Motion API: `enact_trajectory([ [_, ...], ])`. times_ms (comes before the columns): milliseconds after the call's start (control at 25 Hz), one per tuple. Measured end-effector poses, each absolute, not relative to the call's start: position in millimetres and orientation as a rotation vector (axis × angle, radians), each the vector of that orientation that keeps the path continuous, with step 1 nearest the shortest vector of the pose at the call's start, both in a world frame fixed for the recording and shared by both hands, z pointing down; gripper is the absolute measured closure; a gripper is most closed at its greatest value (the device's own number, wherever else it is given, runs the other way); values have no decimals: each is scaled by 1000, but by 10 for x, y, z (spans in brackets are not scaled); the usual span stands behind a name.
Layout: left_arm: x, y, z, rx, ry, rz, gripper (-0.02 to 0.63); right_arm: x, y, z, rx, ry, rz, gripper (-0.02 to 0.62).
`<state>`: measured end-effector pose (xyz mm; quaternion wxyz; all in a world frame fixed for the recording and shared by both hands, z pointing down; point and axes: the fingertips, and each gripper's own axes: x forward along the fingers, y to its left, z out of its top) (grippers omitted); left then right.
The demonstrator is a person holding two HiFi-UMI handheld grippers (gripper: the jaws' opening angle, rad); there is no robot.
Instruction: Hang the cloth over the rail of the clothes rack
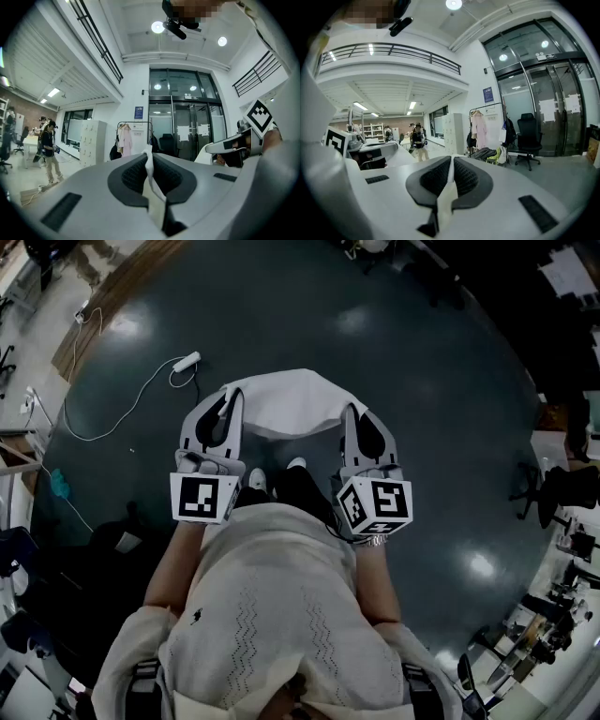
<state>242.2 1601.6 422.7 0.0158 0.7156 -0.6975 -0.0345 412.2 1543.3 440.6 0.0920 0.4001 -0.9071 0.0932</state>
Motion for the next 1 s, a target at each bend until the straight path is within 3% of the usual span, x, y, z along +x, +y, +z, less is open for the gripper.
enact_trajectory([
  [360,2282,15197,4494,2209,-2126,61,580,4032,14501,4531,1194,-2689,328,572],
  [1000,2131,12757,4299,2080,-2270,-5,580,3848,11968,4459,1072,-2778,389,572],
])
